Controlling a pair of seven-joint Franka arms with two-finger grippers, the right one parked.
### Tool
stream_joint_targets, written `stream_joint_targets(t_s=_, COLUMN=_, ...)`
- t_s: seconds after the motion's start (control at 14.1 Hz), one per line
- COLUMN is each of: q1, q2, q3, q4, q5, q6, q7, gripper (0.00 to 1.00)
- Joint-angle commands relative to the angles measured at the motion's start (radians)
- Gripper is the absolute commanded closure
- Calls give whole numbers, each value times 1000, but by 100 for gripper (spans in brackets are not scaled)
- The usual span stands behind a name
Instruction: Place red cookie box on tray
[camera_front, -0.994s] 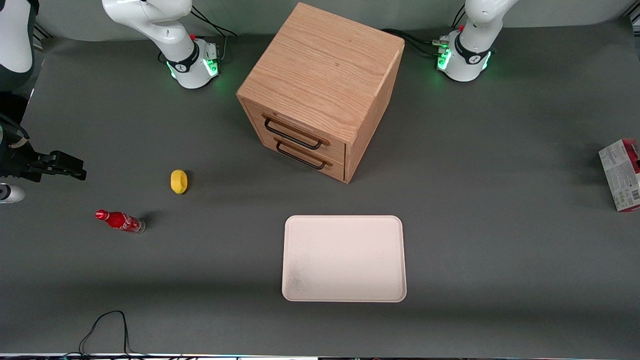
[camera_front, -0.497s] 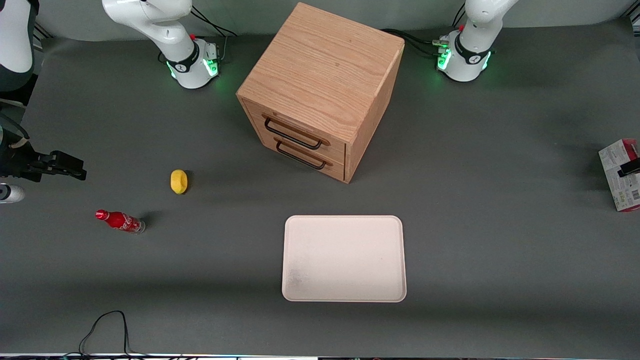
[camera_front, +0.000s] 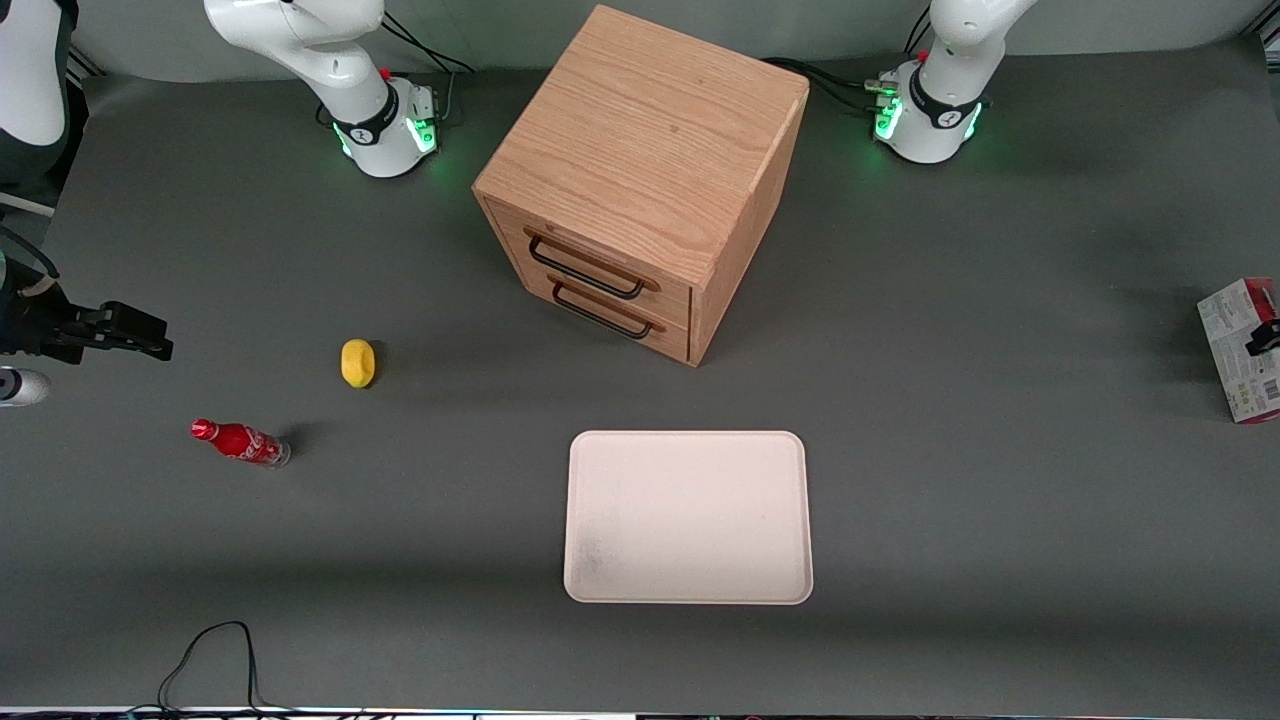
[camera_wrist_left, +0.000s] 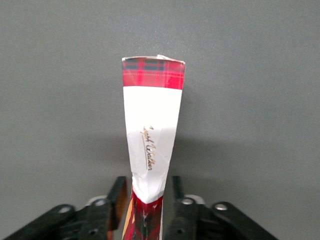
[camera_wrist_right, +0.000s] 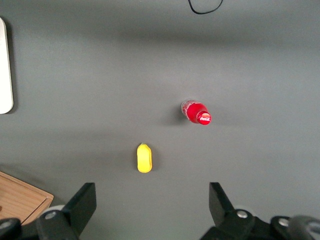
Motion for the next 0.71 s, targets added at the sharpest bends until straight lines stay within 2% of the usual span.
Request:
stream_joint_targets(t_s=0.0, q1=-8, q2=-10, q3=7, q4=4, q5=-13, q6=-2, q7=22, gripper=91)
stream_joint_targets(t_s=0.14, q1=-8, q2=-10, q3=7, q4=27, q5=-13, q6=-45, q7=23, gripper=100)
stream_joint_targets(t_s=0.43, q1=-8, q2=-48, q3=7, q4=82, q5=-12, q6=-172, q7=28, gripper=100)
stream_joint_targets(t_s=0.64, q1=-9, q2=-137, q3=8, q4=154, q5=-1, q6=-360, q7=39, gripper=100)
